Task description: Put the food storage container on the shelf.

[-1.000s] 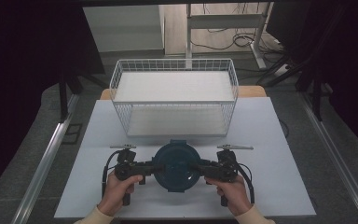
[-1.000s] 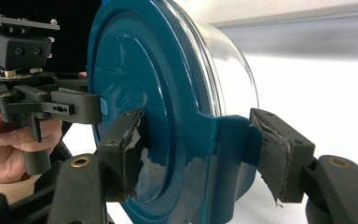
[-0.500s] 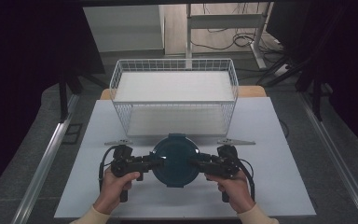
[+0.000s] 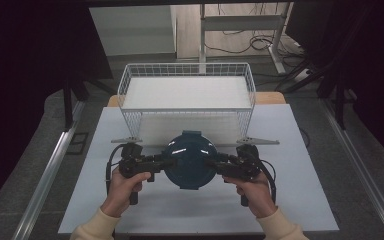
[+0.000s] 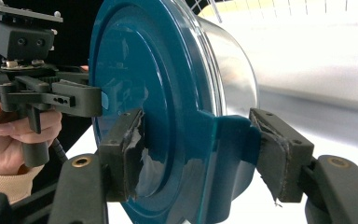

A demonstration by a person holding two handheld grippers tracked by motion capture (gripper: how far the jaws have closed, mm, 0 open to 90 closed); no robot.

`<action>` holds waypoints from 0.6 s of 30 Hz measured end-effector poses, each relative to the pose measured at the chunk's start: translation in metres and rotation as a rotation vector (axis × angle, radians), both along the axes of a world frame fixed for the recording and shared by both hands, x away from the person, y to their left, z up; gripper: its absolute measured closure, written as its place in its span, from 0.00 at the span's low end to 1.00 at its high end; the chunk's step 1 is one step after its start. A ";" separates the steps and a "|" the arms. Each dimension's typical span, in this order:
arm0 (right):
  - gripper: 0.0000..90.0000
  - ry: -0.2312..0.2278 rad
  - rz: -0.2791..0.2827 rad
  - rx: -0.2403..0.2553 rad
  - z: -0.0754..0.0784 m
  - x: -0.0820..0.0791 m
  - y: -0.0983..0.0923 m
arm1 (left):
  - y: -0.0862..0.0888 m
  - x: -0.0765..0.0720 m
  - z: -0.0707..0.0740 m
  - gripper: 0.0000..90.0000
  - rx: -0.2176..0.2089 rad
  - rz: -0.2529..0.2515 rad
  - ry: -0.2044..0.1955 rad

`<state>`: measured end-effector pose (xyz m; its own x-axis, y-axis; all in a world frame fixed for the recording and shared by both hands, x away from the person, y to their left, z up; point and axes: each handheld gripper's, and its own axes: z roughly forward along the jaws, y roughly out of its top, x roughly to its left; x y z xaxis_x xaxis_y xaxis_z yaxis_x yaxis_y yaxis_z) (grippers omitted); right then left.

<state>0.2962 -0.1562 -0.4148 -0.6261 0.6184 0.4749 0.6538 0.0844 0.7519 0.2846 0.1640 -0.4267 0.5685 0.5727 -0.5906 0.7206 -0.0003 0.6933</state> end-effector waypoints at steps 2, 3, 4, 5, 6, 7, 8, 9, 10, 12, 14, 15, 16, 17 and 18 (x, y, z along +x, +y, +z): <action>0.42 -0.013 0.005 0.001 0.007 0.003 0.001 | 0.002 0.002 0.007 0.46 -0.002 0.006 -0.011; 0.42 -0.016 0.005 0.002 0.009 0.004 0.002 | 0.002 0.004 0.010 0.46 -0.002 0.007 -0.014; 0.42 -0.019 0.008 0.001 0.012 0.005 0.002 | 0.003 0.005 0.012 0.46 -0.002 0.008 -0.016; 0.42 -0.021 0.009 0.001 0.014 0.006 0.003 | 0.004 0.006 0.015 0.45 -0.001 0.009 -0.020; 0.42 -0.025 0.011 0.002 0.016 0.007 0.004 | 0.004 0.006 0.015 0.45 -0.001 0.009 -0.020; 0.42 -0.025 0.011 0.002 0.016 0.007 0.004 | 0.005 0.007 0.018 0.45 0.000 0.011 -0.026; 0.42 -0.026 0.015 0.003 0.020 0.009 0.006 | 0.006 0.008 0.020 0.45 0.000 0.014 -0.030; 0.42 -0.028 0.017 0.002 0.023 0.011 0.006 | 0.007 0.009 0.025 0.45 0.001 0.017 -0.038; 0.42 -0.028 0.017 0.004 0.025 0.011 0.007 | 0.008 0.010 0.028 0.45 0.001 0.020 -0.046; 0.42 -0.036 0.018 0.001 0.030 0.013 0.009 | 0.010 0.012 0.032 0.45 -0.004 0.018 -0.051; 0.43 -0.051 0.021 -0.005 0.036 0.015 0.010 | 0.011 0.014 0.036 0.45 -0.011 0.020 -0.054; 0.43 -0.051 0.021 -0.005 0.036 0.015 0.010 | 0.011 0.014 0.036 0.45 -0.011 0.020 -0.054; 0.43 -0.060 0.023 -0.006 0.043 0.018 0.012 | 0.012 0.015 0.042 0.45 -0.014 0.026 -0.065; 0.43 -0.060 0.023 -0.006 0.043 0.018 0.012 | 0.012 0.015 0.042 0.45 -0.014 0.026 -0.065; 0.43 -0.064 0.023 -0.006 0.045 0.019 0.012 | 0.013 0.016 0.046 0.45 -0.014 0.026 -0.073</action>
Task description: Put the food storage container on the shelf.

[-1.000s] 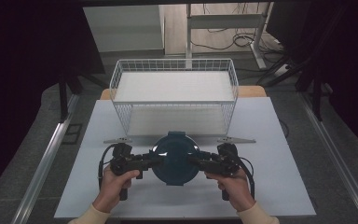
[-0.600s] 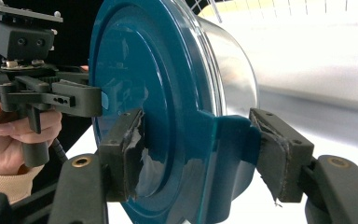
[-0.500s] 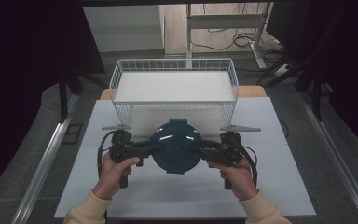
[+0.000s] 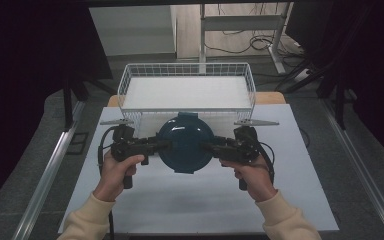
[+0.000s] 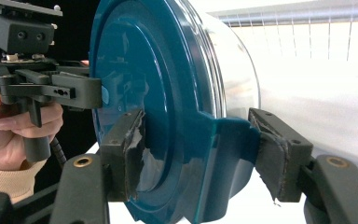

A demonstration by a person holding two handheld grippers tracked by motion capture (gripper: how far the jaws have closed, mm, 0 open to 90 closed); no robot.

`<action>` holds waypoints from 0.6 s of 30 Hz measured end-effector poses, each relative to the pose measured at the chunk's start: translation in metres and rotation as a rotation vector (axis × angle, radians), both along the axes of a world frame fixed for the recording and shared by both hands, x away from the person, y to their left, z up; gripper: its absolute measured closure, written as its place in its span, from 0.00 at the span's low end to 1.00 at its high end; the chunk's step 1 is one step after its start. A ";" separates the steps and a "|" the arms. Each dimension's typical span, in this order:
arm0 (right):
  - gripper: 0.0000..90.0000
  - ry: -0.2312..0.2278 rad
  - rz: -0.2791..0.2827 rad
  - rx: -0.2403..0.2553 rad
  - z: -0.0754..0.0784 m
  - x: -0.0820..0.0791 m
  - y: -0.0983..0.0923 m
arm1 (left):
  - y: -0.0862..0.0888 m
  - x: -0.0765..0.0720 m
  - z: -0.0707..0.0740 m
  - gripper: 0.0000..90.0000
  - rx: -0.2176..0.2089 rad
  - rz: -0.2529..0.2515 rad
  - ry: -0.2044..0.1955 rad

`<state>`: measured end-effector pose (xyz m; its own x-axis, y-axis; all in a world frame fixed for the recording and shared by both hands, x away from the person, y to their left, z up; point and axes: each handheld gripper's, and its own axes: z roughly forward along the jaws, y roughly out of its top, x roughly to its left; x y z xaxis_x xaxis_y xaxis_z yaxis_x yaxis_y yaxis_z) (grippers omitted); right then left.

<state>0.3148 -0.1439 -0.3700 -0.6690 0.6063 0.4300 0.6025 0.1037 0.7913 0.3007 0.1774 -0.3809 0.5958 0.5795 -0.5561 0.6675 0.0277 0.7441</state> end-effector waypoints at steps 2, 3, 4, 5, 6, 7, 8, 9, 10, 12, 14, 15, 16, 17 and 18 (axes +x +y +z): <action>0.43 -0.014 0.003 -0.002 0.007 0.002 0.001 | 0.001 0.001 0.005 0.45 -0.007 0.003 -0.008; 0.43 -0.027 0.007 -0.003 0.011 0.002 0.002 | 0.002 0.001 0.008 0.45 -0.009 0.003 -0.014; 0.43 -0.036 0.008 -0.004 0.015 0.003 0.002 | 0.002 0.001 0.011 0.45 -0.008 0.003 -0.023; 0.43 -0.045 0.012 -0.006 0.021 0.004 0.003 | 0.003 0.001 0.016 0.45 -0.010 0.007 -0.032; 0.43 -0.050 0.013 -0.007 0.023 0.004 0.003 | 0.003 0.001 0.019 0.45 -0.009 0.008 -0.040; 0.43 -0.055 0.015 -0.007 0.027 0.004 0.004 | 0.003 0.001 0.022 0.45 -0.010 0.009 -0.046; 0.43 -0.061 0.017 -0.009 0.031 0.005 0.004 | 0.003 0.001 0.025 0.45 -0.010 0.009 -0.051; 0.43 -0.065 0.018 -0.011 0.033 0.005 0.004 | 0.004 0.002 0.027 0.45 -0.011 0.010 -0.056; 0.43 -0.070 0.019 -0.011 0.036 0.006 0.004 | 0.004 0.002 0.030 0.45 -0.011 0.012 -0.061; 0.43 -0.074 0.020 -0.013 0.042 0.007 0.005 | 0.003 0.004 0.035 0.45 -0.014 0.014 -0.068; 0.43 -0.083 0.025 -0.014 0.048 0.011 0.005 | 0.004 0.007 0.039 0.45 -0.015 0.015 -0.070; 0.43 -0.086 0.028 -0.018 0.050 0.012 0.005 | 0.004 0.008 0.042 0.45 -0.012 0.016 -0.075; 0.43 -0.089 0.034 -0.020 0.053 0.015 0.005 | 0.004 0.009 0.044 0.45 -0.011 0.016 -0.078; 0.43 -0.090 0.034 -0.021 0.055 0.016 0.005 | 0.003 0.010 0.047 0.45 -0.007 0.018 -0.085; 0.43 -0.094 0.037 -0.021 0.058 0.018 0.005 | 0.003 0.011 0.050 0.45 -0.006 0.018 -0.090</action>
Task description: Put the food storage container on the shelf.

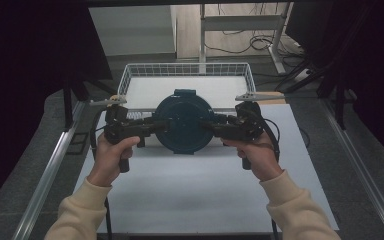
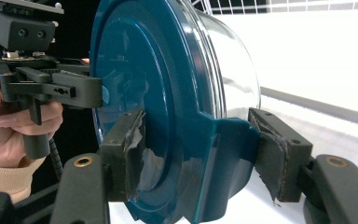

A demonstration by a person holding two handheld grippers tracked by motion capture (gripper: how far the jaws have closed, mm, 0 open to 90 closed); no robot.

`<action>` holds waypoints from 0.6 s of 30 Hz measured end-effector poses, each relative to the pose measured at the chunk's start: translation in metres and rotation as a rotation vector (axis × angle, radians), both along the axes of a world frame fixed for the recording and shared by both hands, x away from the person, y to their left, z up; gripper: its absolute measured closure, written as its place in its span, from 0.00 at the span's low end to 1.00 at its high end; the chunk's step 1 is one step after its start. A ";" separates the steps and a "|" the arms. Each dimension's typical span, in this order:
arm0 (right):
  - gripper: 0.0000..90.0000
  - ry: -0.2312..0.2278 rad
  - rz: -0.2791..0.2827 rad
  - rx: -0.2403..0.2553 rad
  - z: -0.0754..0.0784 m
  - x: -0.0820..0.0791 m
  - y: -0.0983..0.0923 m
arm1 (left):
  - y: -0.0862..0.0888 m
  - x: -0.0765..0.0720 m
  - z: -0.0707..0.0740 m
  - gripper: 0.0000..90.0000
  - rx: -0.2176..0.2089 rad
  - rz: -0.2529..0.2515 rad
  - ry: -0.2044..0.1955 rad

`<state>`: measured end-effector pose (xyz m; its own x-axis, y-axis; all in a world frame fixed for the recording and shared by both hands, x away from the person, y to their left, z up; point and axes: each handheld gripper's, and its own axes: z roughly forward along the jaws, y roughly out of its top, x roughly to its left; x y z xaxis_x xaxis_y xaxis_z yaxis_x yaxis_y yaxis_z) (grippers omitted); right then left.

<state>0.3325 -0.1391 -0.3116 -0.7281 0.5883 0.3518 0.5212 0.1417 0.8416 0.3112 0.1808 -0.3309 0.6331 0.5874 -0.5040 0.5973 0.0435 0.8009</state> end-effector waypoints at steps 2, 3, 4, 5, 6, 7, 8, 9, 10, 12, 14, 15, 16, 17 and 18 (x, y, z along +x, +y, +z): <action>0.43 -0.011 0.003 0.000 0.004 0.002 0.000 | 0.000 0.001 0.004 0.45 0.002 0.001 -0.007; 0.43 -0.011 0.003 0.001 0.006 0.002 0.000 | -0.001 0.003 0.007 0.45 0.003 0.001 -0.010; 0.43 -0.013 0.003 0.001 0.009 0.003 -0.001 | -0.001 0.004 0.009 0.45 0.005 0.000 -0.011; 0.43 -0.012 0.003 0.002 0.011 0.005 -0.001 | -0.001 0.005 0.012 0.45 0.008 0.001 -0.012; 0.43 -0.013 0.004 0.002 0.013 0.006 -0.001 | -0.002 0.006 0.013 0.45 0.010 0.002 -0.014; 0.43 -0.012 0.004 0.004 0.014 0.008 -0.002 | -0.002 0.009 0.016 0.45 0.013 0.001 -0.016; 0.43 -0.017 0.005 0.004 0.016 0.010 -0.002 | -0.002 0.010 0.018 0.45 0.014 0.000 -0.018; 0.43 -0.020 0.006 0.005 0.018 0.011 -0.003 | -0.003 0.014 0.021 0.45 0.018 -0.002 -0.019; 0.43 -0.021 0.006 0.006 0.020 0.014 -0.003 | -0.004 0.016 0.023 0.45 0.021 -0.003 -0.019; 0.43 -0.021 0.007 0.008 0.022 0.021 -0.004 | -0.004 0.021 0.026 0.45 0.024 0.000 -0.022; 0.43 -0.019 0.006 0.009 0.023 0.023 -0.004 | -0.004 0.028 0.028 0.45 0.024 0.001 -0.026; 0.43 -0.015 0.003 0.013 0.025 0.029 -0.004 | -0.004 0.031 0.029 0.45 0.021 0.000 -0.024; 0.43 -0.015 0.002 0.012 0.026 0.032 -0.004 | -0.003 0.035 0.030 0.45 0.020 -0.002 -0.022; 0.43 -0.013 0.000 0.012 0.028 0.035 -0.004 | -0.003 0.039 0.031 0.45 0.018 -0.003 -0.020; 0.43 -0.009 -0.002 0.012 0.029 0.038 -0.003 | -0.002 0.041 0.031 0.45 0.018 -0.004 -0.019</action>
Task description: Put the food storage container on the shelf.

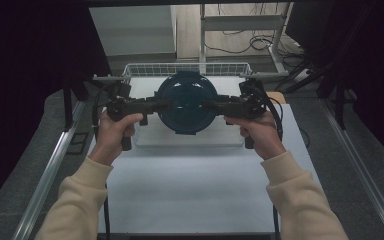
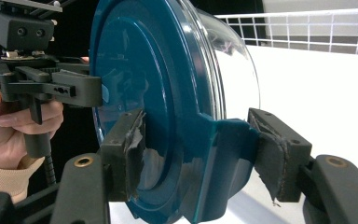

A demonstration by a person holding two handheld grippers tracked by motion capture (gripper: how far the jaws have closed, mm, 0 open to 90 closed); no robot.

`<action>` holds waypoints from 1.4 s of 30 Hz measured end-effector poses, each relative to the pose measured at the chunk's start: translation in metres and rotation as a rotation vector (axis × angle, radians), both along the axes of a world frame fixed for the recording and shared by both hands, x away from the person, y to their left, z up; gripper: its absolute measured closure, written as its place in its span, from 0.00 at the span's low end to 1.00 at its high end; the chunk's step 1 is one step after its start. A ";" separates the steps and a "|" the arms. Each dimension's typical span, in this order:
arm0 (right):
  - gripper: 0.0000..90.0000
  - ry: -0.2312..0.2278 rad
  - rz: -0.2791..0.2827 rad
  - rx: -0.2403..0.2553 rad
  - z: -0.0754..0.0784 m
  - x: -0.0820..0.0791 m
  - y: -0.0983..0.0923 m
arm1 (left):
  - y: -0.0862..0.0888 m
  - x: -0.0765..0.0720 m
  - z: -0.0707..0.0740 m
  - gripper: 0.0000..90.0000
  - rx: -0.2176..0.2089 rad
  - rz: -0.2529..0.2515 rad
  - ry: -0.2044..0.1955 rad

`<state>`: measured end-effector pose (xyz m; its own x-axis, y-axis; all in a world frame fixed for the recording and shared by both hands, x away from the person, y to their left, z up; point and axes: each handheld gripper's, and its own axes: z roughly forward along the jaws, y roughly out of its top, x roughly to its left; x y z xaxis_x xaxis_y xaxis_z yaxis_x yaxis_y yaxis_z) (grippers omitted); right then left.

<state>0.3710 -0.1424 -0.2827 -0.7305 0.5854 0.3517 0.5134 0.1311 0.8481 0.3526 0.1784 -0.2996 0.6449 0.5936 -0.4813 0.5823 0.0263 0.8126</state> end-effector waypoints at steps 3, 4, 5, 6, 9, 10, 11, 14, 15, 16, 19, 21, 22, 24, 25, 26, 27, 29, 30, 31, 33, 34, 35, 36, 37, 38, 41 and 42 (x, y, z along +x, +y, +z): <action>0.43 0.004 -0.001 -0.009 0.004 0.010 0.002 | 0.002 0.013 0.002 0.45 -0.005 -0.010 0.010; 0.43 0.004 -0.003 -0.012 0.005 0.013 0.003 | 0.003 0.016 0.002 0.45 -0.012 -0.008 0.017; 0.43 0.004 -0.004 -0.012 0.006 0.016 0.003 | 0.003 0.020 0.002 0.45 -0.017 -0.007 0.021; 0.43 0.008 -0.005 -0.012 0.007 0.020 0.003 | 0.003 0.022 0.002 0.45 -0.019 -0.006 0.024; 0.43 0.014 -0.003 -0.016 0.007 0.026 0.004 | 0.004 0.027 0.002 0.46 -0.020 -0.002 0.027; 0.43 0.017 -0.003 -0.016 0.008 0.029 0.004 | 0.004 0.031 0.002 0.46 -0.022 -0.001 0.032; 0.43 0.026 -0.001 -0.017 0.008 0.035 0.005 | 0.005 0.034 0.002 0.45 -0.019 -0.001 0.034; 0.43 0.037 0.001 -0.018 0.007 0.042 0.006 | 0.006 0.040 0.001 0.46 -0.019 0.004 0.035; 0.43 0.038 0.002 -0.018 0.007 0.044 0.007 | 0.007 0.043 0.000 0.46 -0.021 0.007 0.036; 0.43 0.041 0.001 -0.015 0.006 0.048 0.007 | 0.007 0.045 0.000 0.46 -0.019 0.005 0.035; 0.43 0.050 0.000 -0.014 0.004 0.056 0.009 | 0.008 0.054 -0.002 0.46 -0.021 0.007 0.048; 0.43 0.057 -0.001 -0.012 0.002 0.062 0.009 | 0.009 0.060 -0.004 0.45 -0.026 0.007 0.058; 0.43 0.064 -0.002 -0.013 0.002 0.065 0.010 | 0.009 0.063 -0.005 0.45 -0.030 0.007 0.065; 0.43 0.067 -0.005 -0.013 0.000 0.072 0.010 | 0.010 0.069 -0.009 0.46 -0.042 0.010 0.083; 0.43 0.075 -0.008 -0.011 -0.001 0.074 0.010 | 0.010 0.072 -0.010 0.45 -0.046 0.010 0.091; 0.43 0.083 -0.008 -0.010 -0.002 0.076 0.010 | 0.010 0.074 -0.012 0.45 -0.048 0.011 0.097; 0.43 0.083 -0.008 -0.010 -0.002 0.076 0.010 | 0.010 0.074 -0.012 0.45 -0.048 0.011 0.097; 0.43 0.111 -0.011 -0.013 -0.008 0.086 0.011 | 0.009 0.083 -0.019 0.45 -0.048 0.015 0.127; 0.42 0.121 -0.015 -0.013 -0.010 0.089 0.011 | 0.009 0.085 -0.021 0.45 -0.046 0.015 0.137; 0.42 0.132 -0.018 -0.014 -0.012 0.092 0.011 | 0.009 0.087 -0.022 0.45 -0.057 0.023 0.142; 0.42 0.145 -0.028 0.010 -0.015 0.096 0.010 | 0.008 0.089 -0.022 0.45 -0.060 0.030 0.143; 0.41 0.151 -0.037 0.015 -0.015 0.098 0.010 | 0.008 0.091 -0.023 0.45 -0.059 0.029 0.143; 0.41 0.153 -0.041 0.019 -0.016 0.098 0.010 | 0.008 0.093 -0.023 0.45 -0.066 0.026 0.151; 0.41 0.161 -0.047 0.021 -0.016 0.099 0.010 | 0.009 0.096 -0.024 0.45 -0.071 0.026 0.160; 0.41 0.161 -0.047 0.021 -0.016 0.099 0.010 | 0.009 0.096 -0.024 0.45 -0.071 0.026 0.160; 0.41 0.178 -0.061 0.031 -0.016 0.102 0.010 | 0.008 0.099 -0.024 0.45 -0.083 0.031 0.172; 0.41 0.204 -0.077 0.052 -0.018 0.106 0.008 | 0.007 0.105 -0.025 0.45 -0.097 0.041 0.192; 0.40 0.213 -0.085 0.063 -0.020 0.108 0.008 | 0.007 0.108 -0.026 0.44 -0.105 0.041 0.204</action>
